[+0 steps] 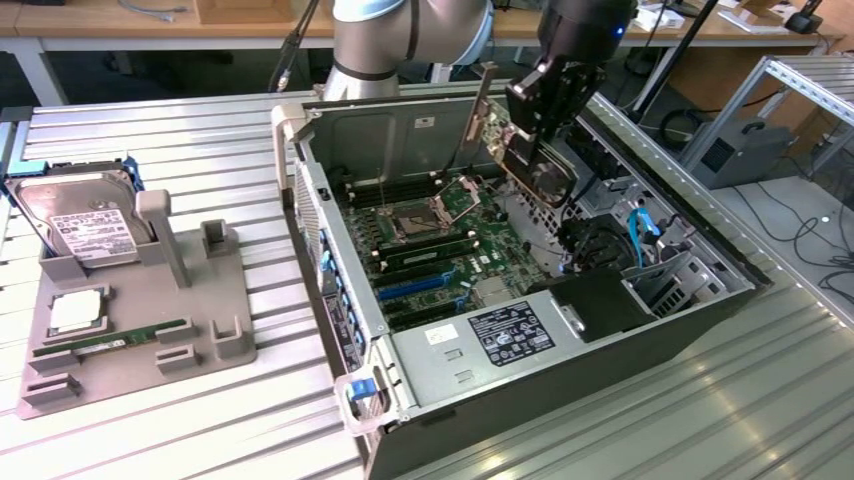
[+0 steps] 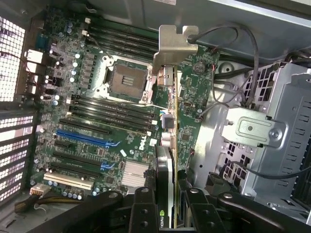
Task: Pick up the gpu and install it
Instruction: 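Insert the gpu into the slot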
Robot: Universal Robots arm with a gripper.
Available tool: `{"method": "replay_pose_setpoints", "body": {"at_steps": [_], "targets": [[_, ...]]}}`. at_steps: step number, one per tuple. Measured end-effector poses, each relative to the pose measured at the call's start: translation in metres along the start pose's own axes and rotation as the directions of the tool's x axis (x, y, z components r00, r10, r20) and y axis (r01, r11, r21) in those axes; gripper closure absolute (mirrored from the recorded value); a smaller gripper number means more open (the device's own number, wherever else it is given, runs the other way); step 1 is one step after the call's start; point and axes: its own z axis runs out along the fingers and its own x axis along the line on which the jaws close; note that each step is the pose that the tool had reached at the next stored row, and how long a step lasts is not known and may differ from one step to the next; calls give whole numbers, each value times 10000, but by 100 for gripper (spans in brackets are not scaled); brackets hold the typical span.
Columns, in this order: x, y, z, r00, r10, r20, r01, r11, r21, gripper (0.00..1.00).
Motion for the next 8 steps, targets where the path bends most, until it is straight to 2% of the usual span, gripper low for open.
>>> {"method": "replay_pose_setpoints", "body": {"at_steps": [6, 8], "targets": [[0, 0, 0, 9994, -332, 9, 332, 9994, -1, 73], [0, 0, 0, 9980, -627, 18, 627, 9980, -3, 73]]}}
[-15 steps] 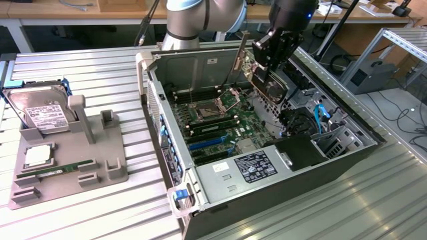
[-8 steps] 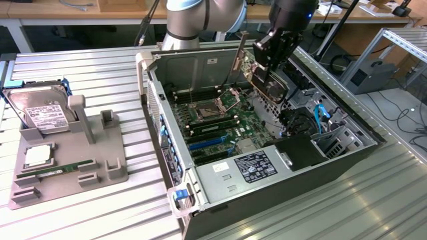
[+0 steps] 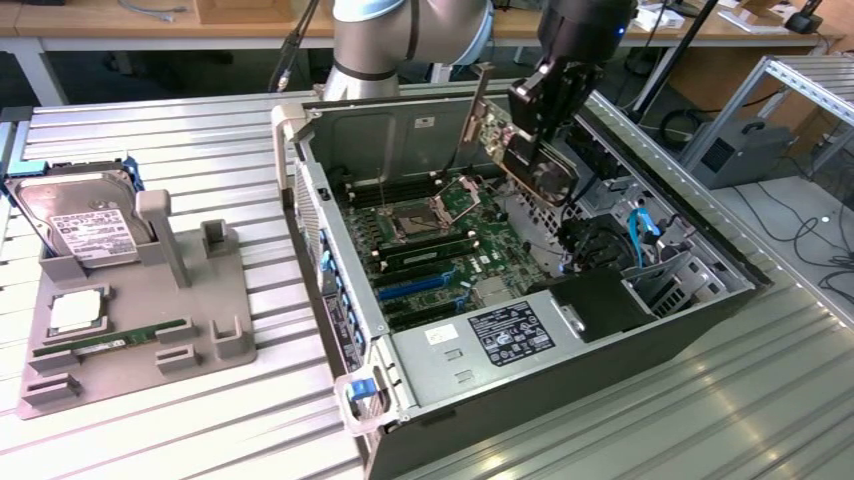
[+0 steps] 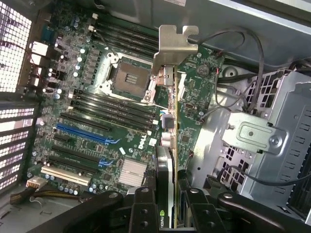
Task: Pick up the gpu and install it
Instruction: 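Insert the gpu into the slot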
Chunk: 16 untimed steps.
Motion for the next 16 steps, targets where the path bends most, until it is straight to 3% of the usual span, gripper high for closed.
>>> {"method": "replay_pose_setpoints", "body": {"at_steps": [9, 16], "targets": [[0, 0, 0, 9976, -691, 20, 691, 9976, -3, 73], [0, 0, 1, 9926, -1216, 36, 1217, 9926, -4, 73]]}}
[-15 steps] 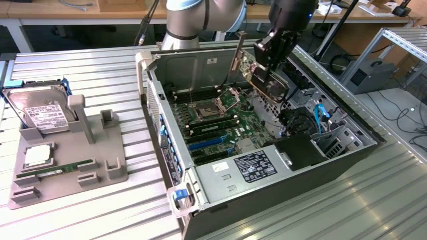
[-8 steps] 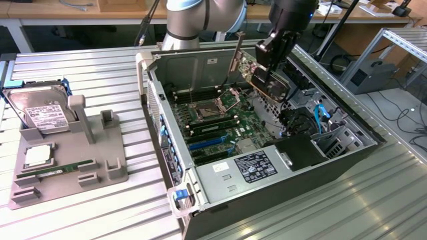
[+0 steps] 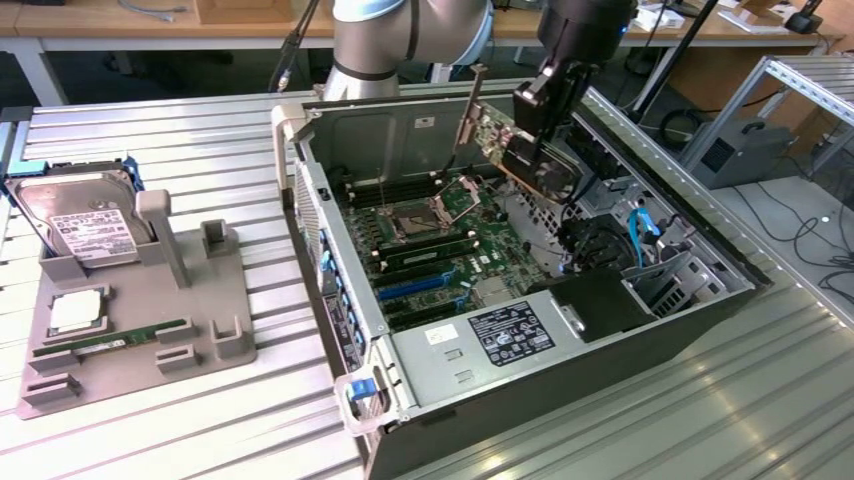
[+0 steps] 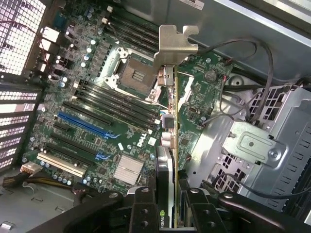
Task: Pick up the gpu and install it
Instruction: 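Insert the gpu into the slot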
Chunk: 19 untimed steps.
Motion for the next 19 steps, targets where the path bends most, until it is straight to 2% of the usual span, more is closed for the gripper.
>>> {"method": "replay_pose_setpoints", "body": {"at_steps": [11, 19], "targets": [[0, 0, 0, 9965, -840, 24, 840, 9965, -3, 73], [0, 0, 0, 9872, -1592, 47, 1592, 9873, -5, 73]]}}
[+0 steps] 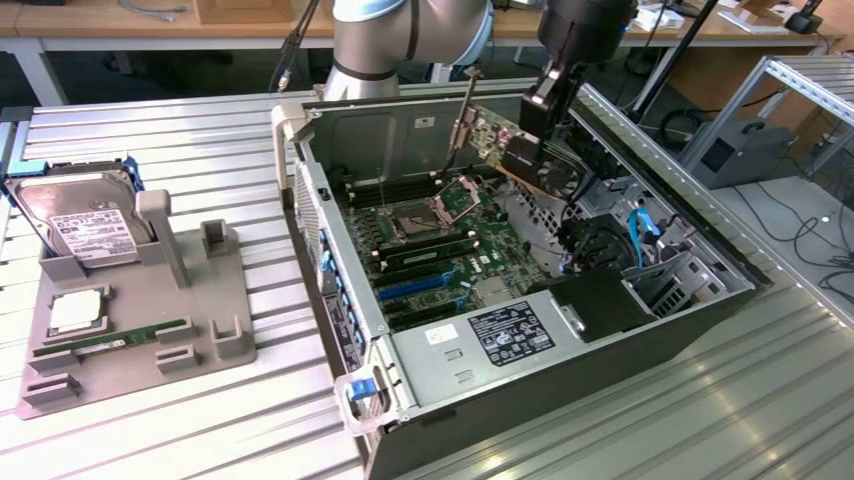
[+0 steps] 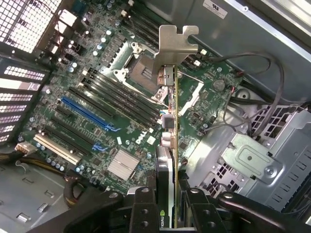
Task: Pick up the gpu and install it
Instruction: 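Insert the gpu into the slot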
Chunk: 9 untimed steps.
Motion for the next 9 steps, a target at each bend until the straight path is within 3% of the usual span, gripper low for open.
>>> {"method": "replay_pose_setpoints", "body": {"at_steps": [9], "targets": [[0, 0, 0, 9960, -893, 26, 893, 9960, -4, 73]]}}
